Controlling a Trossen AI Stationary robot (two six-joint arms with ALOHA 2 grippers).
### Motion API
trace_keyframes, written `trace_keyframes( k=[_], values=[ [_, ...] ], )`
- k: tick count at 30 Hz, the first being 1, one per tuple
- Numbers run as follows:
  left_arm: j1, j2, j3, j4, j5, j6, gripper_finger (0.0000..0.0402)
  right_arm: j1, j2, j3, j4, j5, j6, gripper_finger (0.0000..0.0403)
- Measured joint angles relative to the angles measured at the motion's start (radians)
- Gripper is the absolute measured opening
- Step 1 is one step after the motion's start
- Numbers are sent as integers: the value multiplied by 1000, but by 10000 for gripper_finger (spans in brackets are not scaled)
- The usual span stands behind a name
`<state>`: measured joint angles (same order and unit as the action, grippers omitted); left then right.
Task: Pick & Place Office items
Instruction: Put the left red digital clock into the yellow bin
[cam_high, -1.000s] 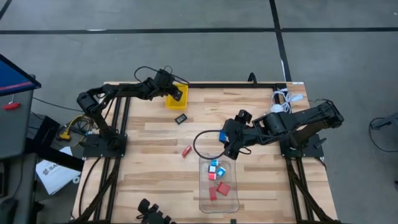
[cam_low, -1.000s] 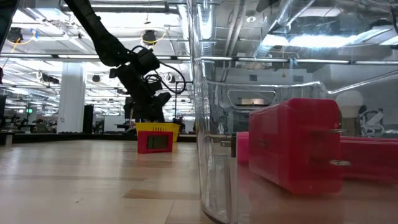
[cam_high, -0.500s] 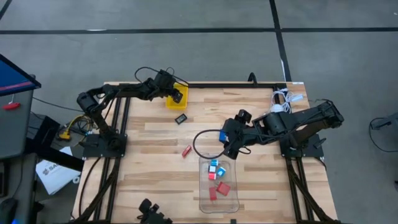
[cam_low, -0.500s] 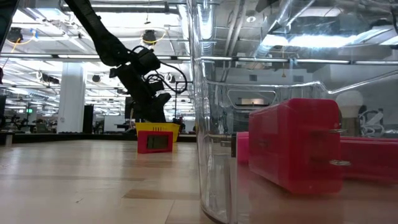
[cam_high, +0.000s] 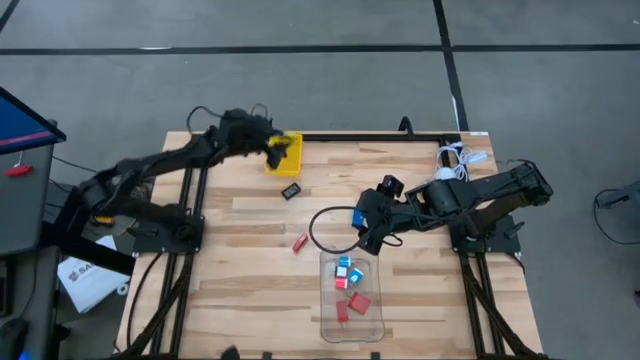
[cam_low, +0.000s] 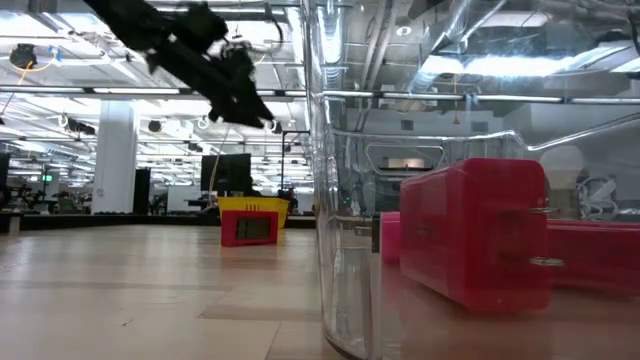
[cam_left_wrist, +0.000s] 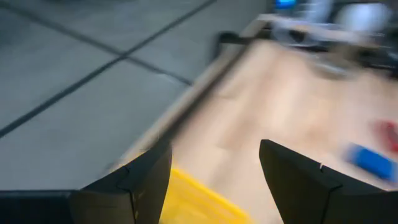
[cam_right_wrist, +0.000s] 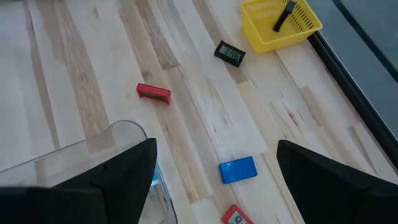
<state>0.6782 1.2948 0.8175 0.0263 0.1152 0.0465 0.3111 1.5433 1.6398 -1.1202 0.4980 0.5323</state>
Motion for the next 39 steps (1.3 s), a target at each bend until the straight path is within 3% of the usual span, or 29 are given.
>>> trace_keyframes(
  k=[5, 9, 15, 23, 33, 39],
  values=[
    [-116, -176, -152, -20, 43, -6, 230, 0, 0, -26, 17, 0, 9, 325],
    [-224, -280, -277, 87, 36, -59, 220, -3, 1, -52, 21, 0, 53, 325],
    [-355, -361, -395, 143, -109, -117, 219, 3, 0, -58, 77, 6, 105, 325],
    [-410, -355, -520, 170, -260, -193, 233, 2, 0, -58, 87, 45, 139, 325],
    [-487, -344, -551, 171, -169, -269, 242, 0, 14, -57, 82, 25, 66, 325],
    [-630, -344, -550, 168, -173, -295, 242, -8, 90, -58, 104, -32, -40, 325]
  ],
)
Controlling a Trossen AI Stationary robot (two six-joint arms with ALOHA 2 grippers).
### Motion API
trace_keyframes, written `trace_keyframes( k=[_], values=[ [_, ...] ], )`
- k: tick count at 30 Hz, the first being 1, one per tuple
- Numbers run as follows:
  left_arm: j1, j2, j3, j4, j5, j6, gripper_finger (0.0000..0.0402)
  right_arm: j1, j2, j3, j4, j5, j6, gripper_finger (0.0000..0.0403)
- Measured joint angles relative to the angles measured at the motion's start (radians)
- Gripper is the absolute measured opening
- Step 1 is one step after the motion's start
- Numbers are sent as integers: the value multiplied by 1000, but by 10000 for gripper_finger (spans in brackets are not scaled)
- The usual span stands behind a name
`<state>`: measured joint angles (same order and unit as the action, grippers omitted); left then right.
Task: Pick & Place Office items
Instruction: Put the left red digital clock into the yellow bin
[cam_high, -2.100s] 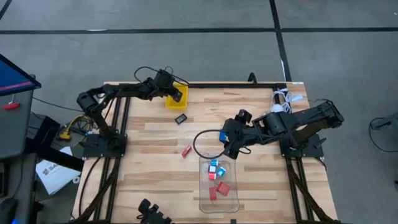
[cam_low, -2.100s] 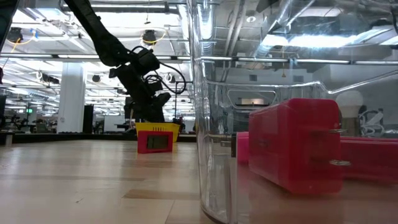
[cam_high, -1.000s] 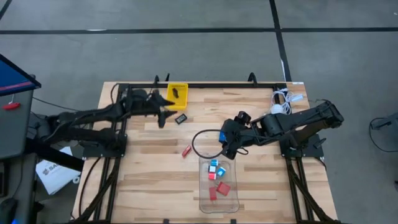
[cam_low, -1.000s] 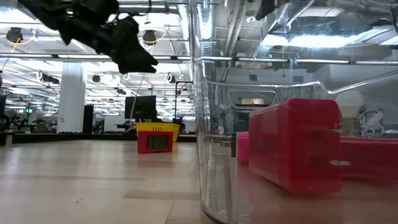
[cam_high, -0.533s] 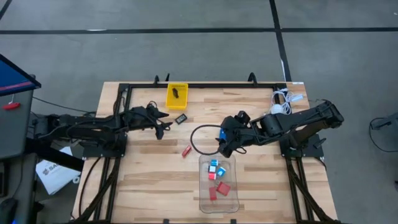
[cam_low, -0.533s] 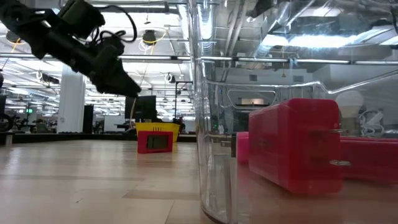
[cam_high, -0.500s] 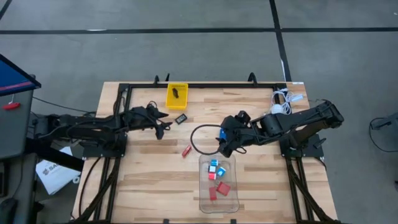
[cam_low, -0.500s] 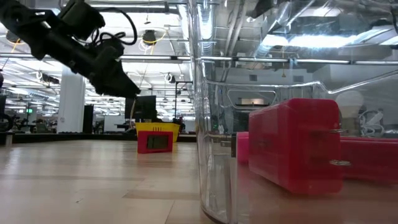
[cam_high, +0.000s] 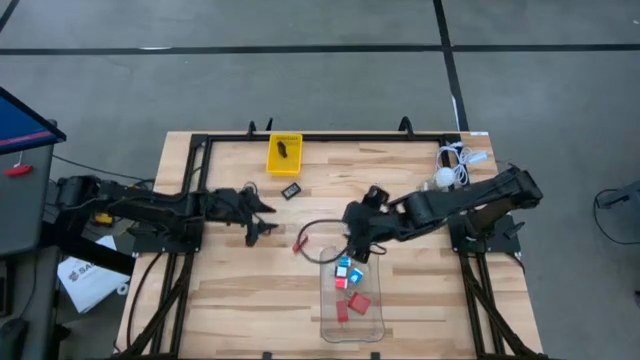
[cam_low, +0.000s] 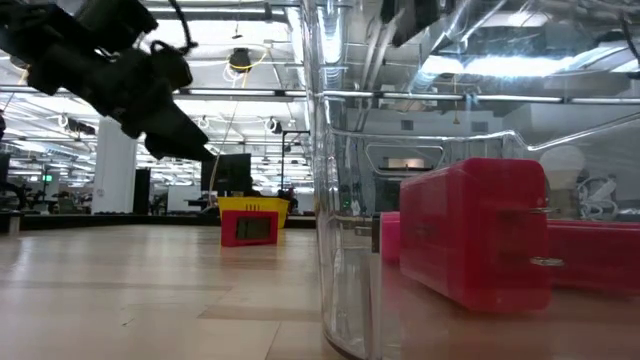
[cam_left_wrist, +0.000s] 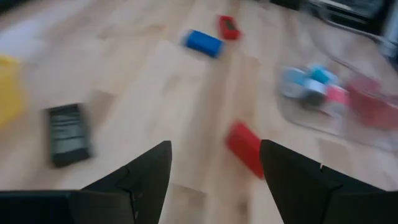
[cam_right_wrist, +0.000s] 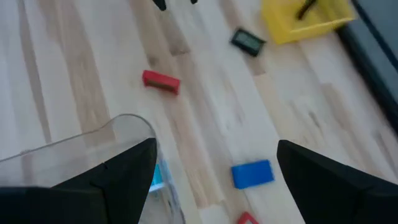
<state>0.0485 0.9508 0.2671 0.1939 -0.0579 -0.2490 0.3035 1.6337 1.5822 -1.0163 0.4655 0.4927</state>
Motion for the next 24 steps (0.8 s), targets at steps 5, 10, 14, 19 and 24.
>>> trace_keyframes(
  k=[5, 10, 14, 19, 24],
  values=[
    [-182, 0, 0, -4, -111, -28, 242, -4, 82, 0, 35, -31, -72, 325],
    [-343, 17, -1, -4, -267, -84, 242, 7, 141, 0, 74, -78, -134, 319],
    [-408, 60, 0, 33, -361, -102, 242, 11, 143, 2, 72, -78, -142, 306],
    [-407, 197, 11, 99, -389, -130, 232, 10, 87, 3, 85, -68, -134, 302],
    [-435, 363, 81, 123, -431, -67, 222, 11, 22, 3, 83, -45, -122, 302]
  ],
)
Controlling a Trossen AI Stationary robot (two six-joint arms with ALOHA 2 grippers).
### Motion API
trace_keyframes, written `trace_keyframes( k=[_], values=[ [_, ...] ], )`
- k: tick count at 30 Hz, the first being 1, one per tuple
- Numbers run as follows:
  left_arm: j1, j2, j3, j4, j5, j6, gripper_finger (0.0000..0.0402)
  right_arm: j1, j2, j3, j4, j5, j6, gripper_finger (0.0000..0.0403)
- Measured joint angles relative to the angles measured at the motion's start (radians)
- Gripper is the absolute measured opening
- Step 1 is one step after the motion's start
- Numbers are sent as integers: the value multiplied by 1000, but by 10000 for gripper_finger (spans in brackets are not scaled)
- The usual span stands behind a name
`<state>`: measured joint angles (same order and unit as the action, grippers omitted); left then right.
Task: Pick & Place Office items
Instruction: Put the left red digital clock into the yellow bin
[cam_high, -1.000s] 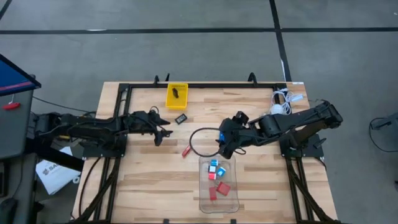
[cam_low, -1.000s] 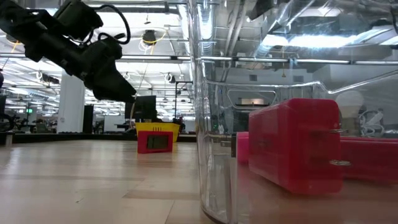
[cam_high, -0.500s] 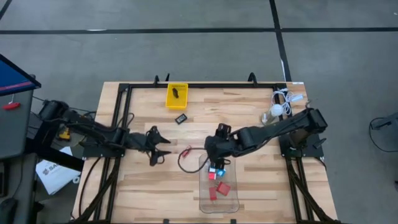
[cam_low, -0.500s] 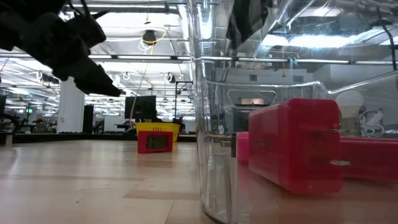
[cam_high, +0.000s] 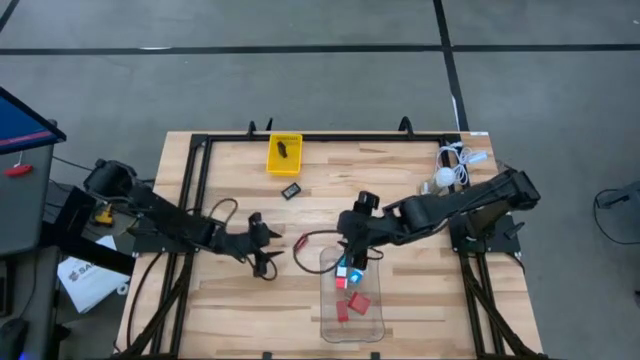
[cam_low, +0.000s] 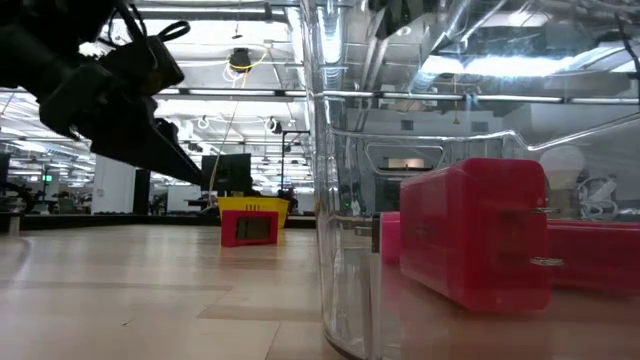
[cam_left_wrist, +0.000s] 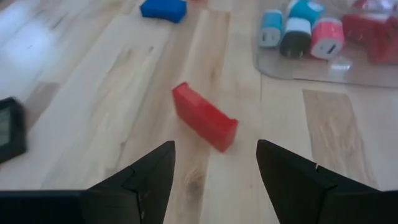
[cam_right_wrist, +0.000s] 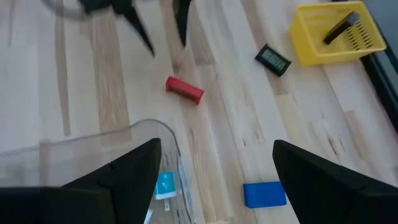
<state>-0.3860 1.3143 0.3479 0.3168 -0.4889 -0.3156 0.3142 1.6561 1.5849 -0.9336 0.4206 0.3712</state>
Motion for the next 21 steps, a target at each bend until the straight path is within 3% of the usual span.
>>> trace_keyframes(
  k=[11, 17, 21],
  values=[
    [-20, 193, 168, -13, -65, -112, 247, 35, -42, 2, -40, 58, 19, 302],
    [-16, 239, 258, -218, -141, -239, 250, 74, -33, 2, -57, 89, 22, 302],
    [-12, 267, 283, -232, -144, -276, 249, 101, -35, 2, -60, 122, 22, 302]
  ],
)
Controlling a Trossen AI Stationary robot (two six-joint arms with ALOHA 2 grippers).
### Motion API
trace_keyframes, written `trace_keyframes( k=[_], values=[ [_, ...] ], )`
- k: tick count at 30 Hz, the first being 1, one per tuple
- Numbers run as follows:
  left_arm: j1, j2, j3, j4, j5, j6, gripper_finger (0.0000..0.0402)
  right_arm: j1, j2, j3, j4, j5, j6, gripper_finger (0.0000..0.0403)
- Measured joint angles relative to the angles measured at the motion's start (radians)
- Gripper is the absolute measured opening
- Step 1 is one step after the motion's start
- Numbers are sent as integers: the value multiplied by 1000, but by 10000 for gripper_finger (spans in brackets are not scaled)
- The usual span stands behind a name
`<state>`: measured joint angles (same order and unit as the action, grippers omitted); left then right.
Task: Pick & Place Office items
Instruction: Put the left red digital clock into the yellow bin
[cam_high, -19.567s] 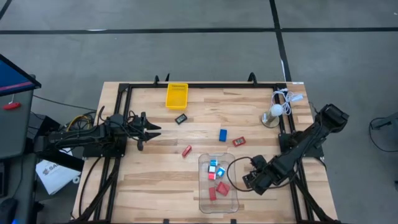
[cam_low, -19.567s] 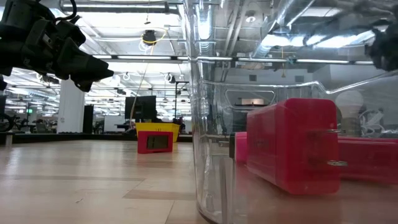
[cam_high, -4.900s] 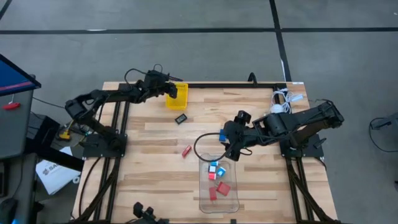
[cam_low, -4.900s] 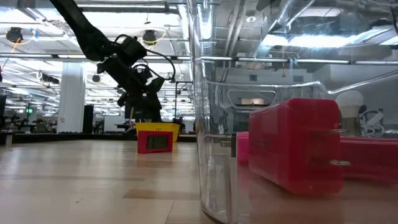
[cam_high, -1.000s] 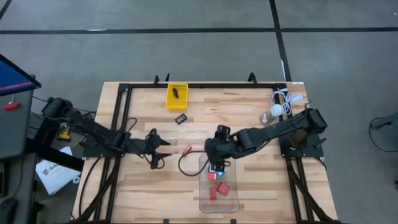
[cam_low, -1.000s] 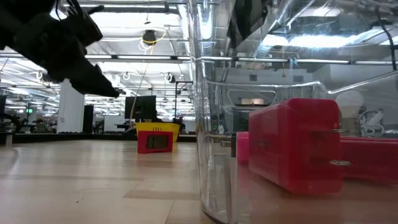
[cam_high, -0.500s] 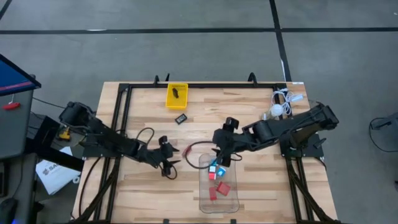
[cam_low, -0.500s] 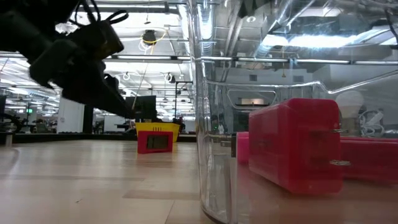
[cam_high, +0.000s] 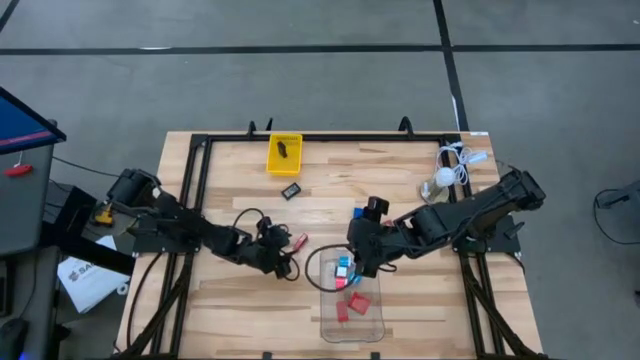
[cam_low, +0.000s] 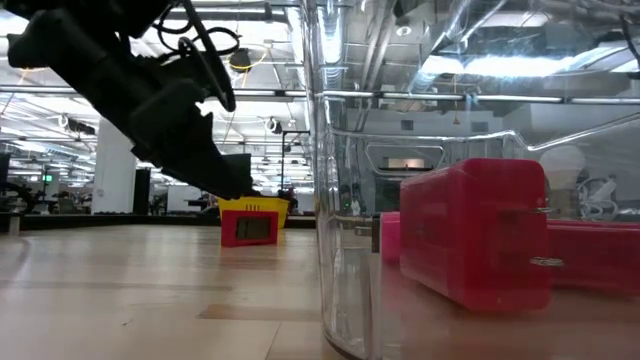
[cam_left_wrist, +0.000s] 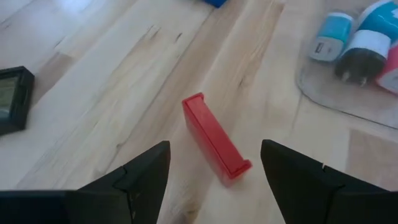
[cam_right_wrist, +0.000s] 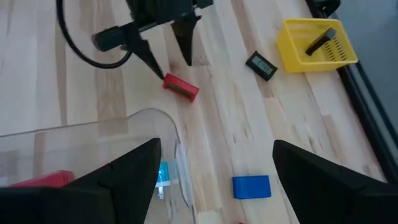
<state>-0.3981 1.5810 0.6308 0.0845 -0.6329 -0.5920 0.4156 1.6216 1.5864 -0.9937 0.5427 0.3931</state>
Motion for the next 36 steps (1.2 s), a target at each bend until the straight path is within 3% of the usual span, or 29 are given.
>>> trace_keyframes(
  k=[12, 18, 24, 31, 36],
  values=[
    [15, 6, 14, -1, 8, -77, 249, 49, -5, 0, -35, 44, 41, 302],
    [51, 32, 14, 0, 104, -80, 249, 64, -24, 0, -42, 61, 53, 302],
    [75, 51, 13, -15, 118, -74, 240, 84, -57, 0, -38, 86, 62, 302],
    [85, 51, 13, -17, 147, -69, 197, 96, -80, 0, -23, 90, 63, 302],
    [85, 51, 13, -26, 149, -70, 126, 95, -80, 0, -16, 90, 63, 302]
  ],
)
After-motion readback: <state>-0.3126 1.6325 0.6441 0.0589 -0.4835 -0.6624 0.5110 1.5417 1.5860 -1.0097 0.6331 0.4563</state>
